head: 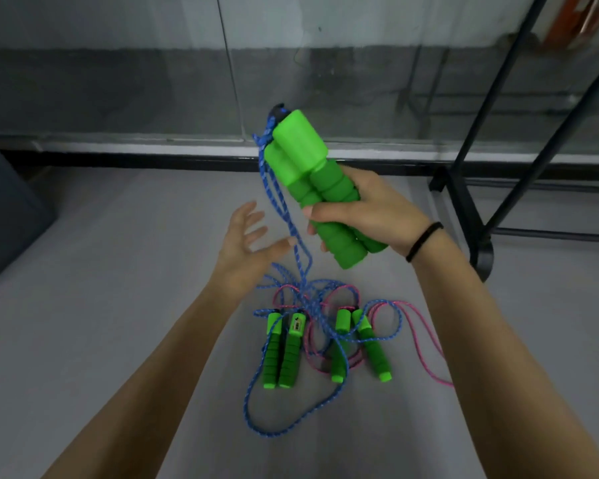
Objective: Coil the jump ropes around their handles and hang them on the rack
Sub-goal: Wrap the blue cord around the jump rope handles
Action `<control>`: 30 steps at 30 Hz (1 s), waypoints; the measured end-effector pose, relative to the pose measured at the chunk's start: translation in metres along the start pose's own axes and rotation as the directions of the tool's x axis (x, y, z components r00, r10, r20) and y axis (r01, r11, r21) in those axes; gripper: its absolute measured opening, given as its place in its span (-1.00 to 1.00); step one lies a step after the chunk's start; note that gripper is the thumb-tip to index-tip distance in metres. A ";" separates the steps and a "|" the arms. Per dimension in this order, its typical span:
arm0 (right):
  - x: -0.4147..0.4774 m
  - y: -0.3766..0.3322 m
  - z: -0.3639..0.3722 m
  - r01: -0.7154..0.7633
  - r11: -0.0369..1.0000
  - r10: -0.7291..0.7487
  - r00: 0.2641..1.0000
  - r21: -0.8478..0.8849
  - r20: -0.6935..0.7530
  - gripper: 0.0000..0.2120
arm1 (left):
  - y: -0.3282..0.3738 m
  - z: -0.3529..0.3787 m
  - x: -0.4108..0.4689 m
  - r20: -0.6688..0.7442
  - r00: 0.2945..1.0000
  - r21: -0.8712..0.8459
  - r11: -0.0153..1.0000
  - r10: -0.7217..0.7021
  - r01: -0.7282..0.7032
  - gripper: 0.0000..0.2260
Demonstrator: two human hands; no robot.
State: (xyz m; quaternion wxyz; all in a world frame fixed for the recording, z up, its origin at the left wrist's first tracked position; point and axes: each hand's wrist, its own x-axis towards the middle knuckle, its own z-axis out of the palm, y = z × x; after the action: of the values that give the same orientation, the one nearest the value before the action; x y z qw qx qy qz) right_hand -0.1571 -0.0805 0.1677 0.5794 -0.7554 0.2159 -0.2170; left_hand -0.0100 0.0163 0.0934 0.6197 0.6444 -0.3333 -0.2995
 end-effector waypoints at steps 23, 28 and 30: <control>-0.013 -0.568 -0.108 0.239 0.929 -0.186 0.962 0.284 -0.199 -0.82 | 0.464 -0.027 -0.022 0.132 0.991 0.113 0.993 0.012 -0.027 -0.71; -0.007 -0.653 -0.124 0.105 0.956 -0.077 0.991 0.276 -0.109 -0.87 | 0.571 -0.038 -0.019 0.162 0.986 0.129 0.992 -0.039 0.018 -0.93; -0.003 -0.674 -0.122 0.077 0.951 -0.048 0.994 0.299 -0.102 -0.90 | 0.612 -0.041 -0.017 0.172 0.985 0.126 0.992 -0.035 0.013 -0.69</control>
State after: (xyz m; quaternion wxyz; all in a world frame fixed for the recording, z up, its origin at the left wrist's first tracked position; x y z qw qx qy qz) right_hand -0.1796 -0.0160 0.8494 0.6701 -0.6536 0.1828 -0.3006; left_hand -0.0234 0.0488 0.7056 0.5434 0.6570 -0.3963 -0.3407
